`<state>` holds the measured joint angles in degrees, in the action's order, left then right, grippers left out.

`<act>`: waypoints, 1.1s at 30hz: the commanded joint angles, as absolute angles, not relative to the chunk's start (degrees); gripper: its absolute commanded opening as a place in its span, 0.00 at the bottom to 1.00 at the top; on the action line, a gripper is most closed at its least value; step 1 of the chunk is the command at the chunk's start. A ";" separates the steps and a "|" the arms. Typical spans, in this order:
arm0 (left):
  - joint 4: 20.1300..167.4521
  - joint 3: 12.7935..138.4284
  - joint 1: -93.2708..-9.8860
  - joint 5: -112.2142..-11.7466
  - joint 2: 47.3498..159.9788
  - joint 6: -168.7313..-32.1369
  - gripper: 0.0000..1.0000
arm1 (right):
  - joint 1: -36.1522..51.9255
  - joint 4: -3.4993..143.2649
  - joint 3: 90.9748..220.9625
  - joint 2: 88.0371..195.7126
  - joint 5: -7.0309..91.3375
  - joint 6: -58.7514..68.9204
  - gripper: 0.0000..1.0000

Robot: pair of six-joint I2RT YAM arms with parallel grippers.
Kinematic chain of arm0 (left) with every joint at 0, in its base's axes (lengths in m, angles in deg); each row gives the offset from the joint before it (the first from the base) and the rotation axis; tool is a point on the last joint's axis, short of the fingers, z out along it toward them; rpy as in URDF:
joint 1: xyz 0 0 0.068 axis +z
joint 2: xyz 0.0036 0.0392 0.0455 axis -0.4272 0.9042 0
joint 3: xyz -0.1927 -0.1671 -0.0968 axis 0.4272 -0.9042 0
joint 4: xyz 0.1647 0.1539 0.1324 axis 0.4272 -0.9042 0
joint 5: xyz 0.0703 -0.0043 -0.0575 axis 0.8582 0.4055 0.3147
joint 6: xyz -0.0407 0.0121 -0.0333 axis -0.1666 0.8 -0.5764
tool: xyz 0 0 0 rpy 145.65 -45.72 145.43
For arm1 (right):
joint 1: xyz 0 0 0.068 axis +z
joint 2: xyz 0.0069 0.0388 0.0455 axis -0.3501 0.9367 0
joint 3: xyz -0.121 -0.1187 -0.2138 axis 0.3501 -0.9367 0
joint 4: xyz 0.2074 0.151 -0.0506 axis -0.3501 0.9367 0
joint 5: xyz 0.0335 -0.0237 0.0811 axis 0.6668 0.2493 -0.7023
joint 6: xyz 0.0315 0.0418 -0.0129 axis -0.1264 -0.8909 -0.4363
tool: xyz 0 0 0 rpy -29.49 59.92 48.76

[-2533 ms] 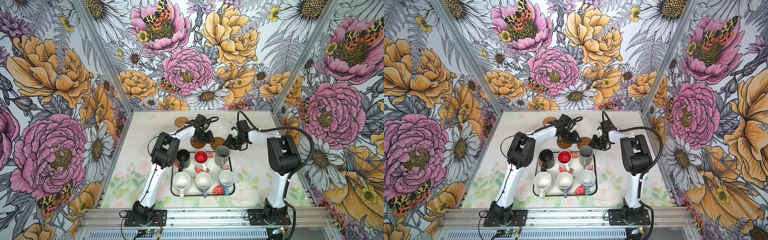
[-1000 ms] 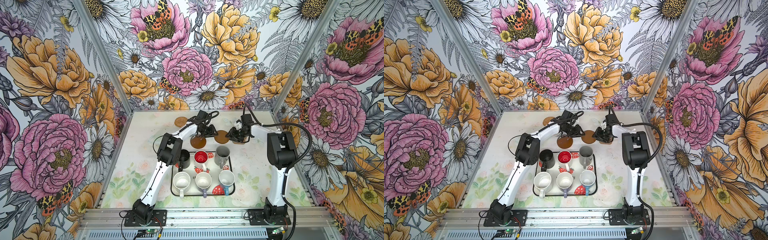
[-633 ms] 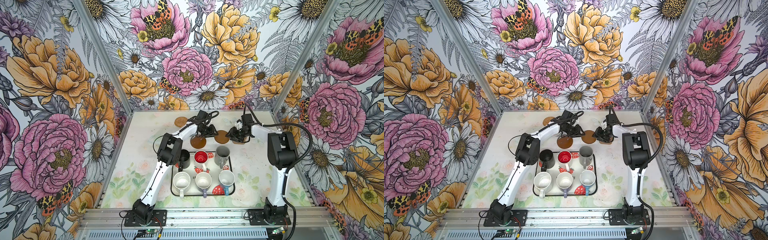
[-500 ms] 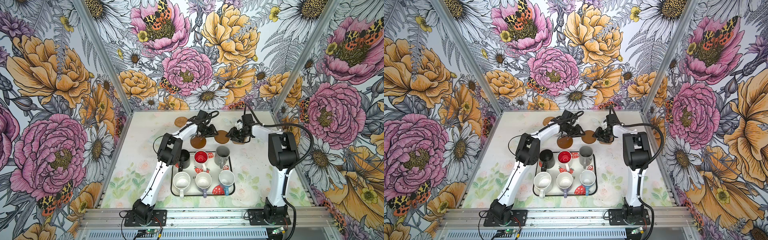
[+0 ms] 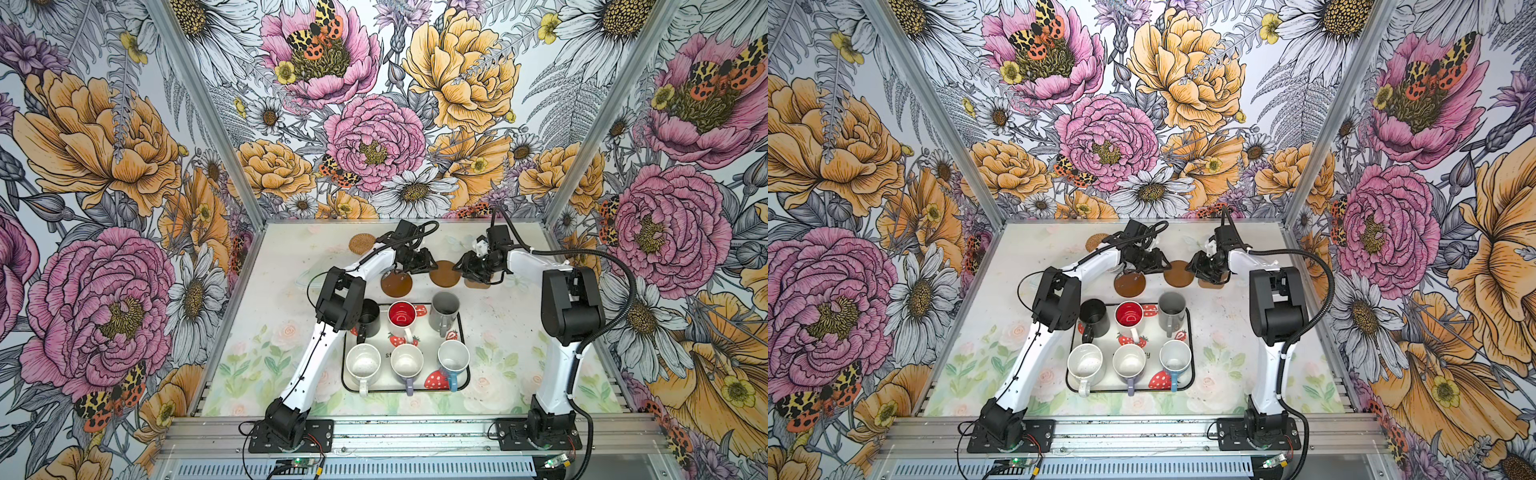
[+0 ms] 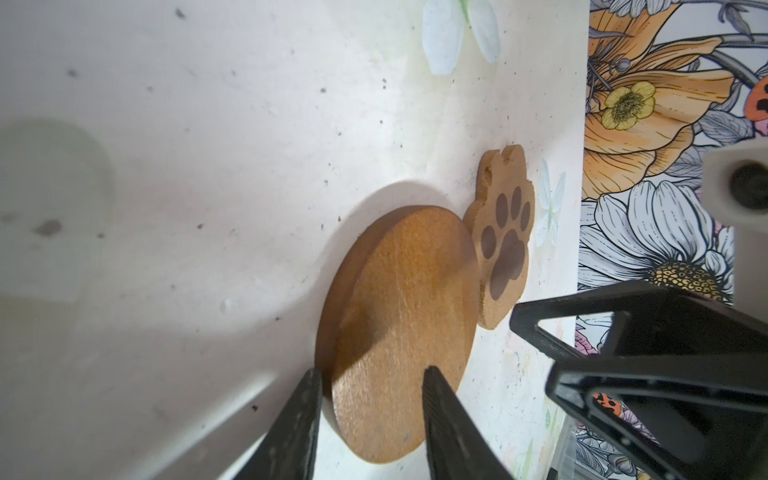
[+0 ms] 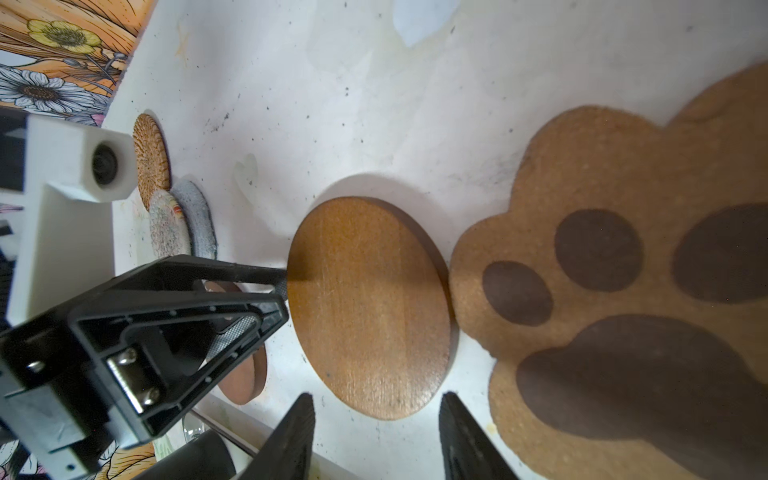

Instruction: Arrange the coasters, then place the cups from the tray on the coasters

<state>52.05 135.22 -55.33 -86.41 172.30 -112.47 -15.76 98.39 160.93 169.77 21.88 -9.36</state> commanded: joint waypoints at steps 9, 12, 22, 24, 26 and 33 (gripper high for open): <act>52.31 137.44 -55.17 -85.95 170.62 -113.29 0.45 | -16.59 97.32 159.77 163.64 21.94 -9.99 0.51; 52.35 137.60 -54.44 -85.07 168.91 -113.01 0.46 | -16.45 97.36 159.75 163.09 21.97 -10.17 0.51; 52.32 131.40 -49.06 -82.28 157.76 -109.51 0.48 | -13.25 97.45 162.39 164.33 21.34 -10.44 0.49; 52.31 127.34 -47.66 -80.94 153.87 -107.70 0.49 | -12.32 97.45 163.53 165.43 20.92 -10.61 0.48; 52.31 122.79 -46.07 -78.96 149.64 -106.21 0.49 | -11.47 97.47 164.92 166.70 20.48 -10.70 0.48; 52.31 105.57 -41.78 -73.64 137.10 -102.42 0.51 | -8.59 97.54 170.45 172.53 18.56 -11.45 0.47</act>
